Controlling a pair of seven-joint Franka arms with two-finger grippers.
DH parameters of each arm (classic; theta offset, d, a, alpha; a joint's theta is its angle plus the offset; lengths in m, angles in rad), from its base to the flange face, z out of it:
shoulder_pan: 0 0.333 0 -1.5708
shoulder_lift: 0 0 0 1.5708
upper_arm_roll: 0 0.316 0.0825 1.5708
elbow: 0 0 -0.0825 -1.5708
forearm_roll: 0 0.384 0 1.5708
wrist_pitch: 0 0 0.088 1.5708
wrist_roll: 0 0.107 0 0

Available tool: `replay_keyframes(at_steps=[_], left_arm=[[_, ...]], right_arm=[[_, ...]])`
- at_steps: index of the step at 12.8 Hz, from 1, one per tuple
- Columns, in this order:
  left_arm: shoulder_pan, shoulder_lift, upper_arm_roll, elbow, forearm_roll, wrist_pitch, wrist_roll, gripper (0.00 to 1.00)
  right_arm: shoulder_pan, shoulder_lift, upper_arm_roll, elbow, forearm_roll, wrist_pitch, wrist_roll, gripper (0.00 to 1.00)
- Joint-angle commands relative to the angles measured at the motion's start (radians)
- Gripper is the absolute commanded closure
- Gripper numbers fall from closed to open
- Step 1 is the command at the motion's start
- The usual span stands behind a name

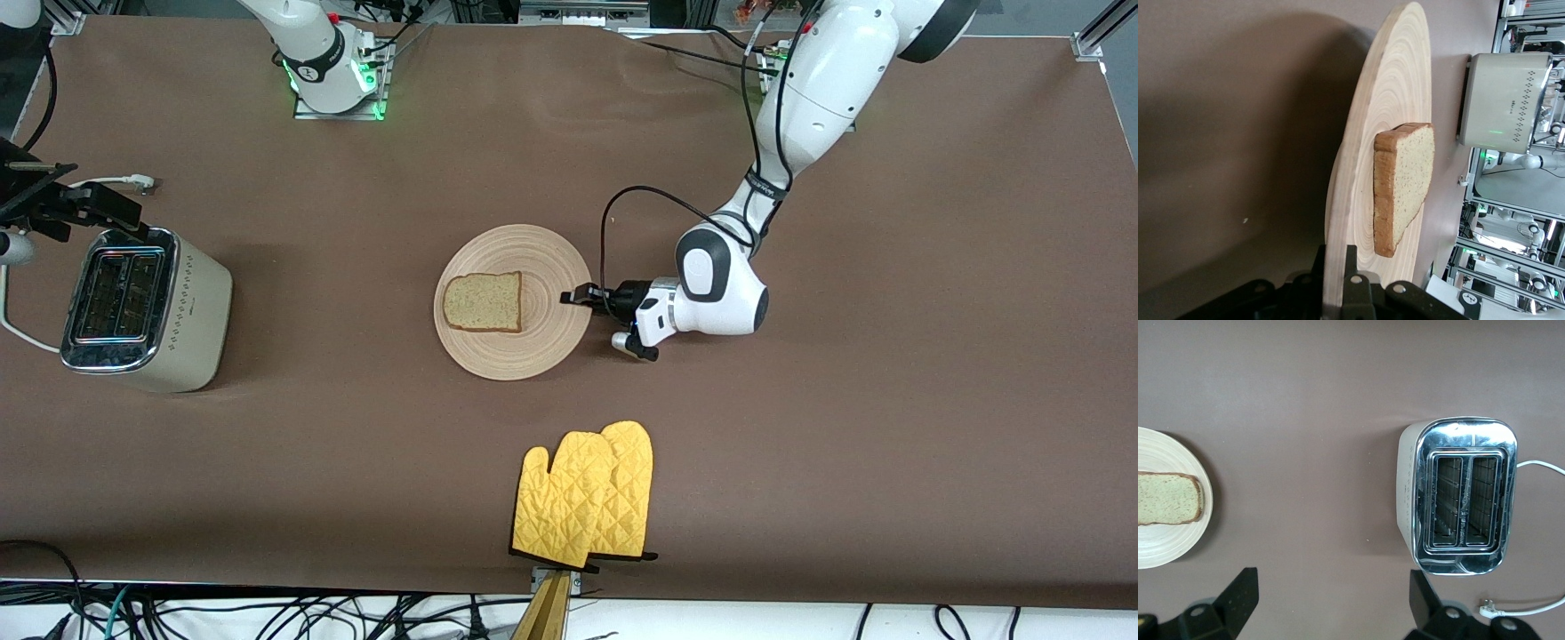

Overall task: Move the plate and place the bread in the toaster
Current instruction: 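Slide the wooden plate with the left gripper toward the toaster, then release the plate with the left gripper while the right gripper reaches the bread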

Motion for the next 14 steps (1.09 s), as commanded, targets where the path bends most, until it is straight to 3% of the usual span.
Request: replay_keyframes(at_steps=[1, 3, 5, 8, 11, 14], left_arm=[[-0.005, -0.006, 0.013, 0.001, -0.047, -0.002, 0.007, 0.81], [0.003, -0.006, 0.016, -0.01, -0.048, -0.002, 0.027, 0.0], [0.021, -0.007, 0.037, -0.021, -0.044, -0.005, 0.025, 0.0], [0.058, -0.076, 0.158, -0.1, 0.005, -0.082, 0.021, 0.0], [0.136, -0.251, 0.188, -0.218, 0.25, -0.088, 0.011, 0.0], [0.178, -0.396, 0.209, -0.292, 0.506, -0.062, 0.01, 0.0]], right_arm=[[0.002, -0.002, 0.003, 0.007, 0.002, -0.008, 0.006, 0.0], [0.005, -0.004, 0.006, 0.007, 0.005, -0.011, 0.007, 0.0], [0.037, -0.004, 0.006, -0.002, 0.012, -0.011, 0.007, 0.0], [0.146, 0.004, 0.008, -0.038, 0.015, 0.006, 0.174, 0.01], [0.287, 0.005, 0.009, -0.155, 0.016, 0.161, 0.418, 0.08], [0.323, 0.027, 0.095, -0.313, 0.085, 0.43, 0.524, 0.24]])
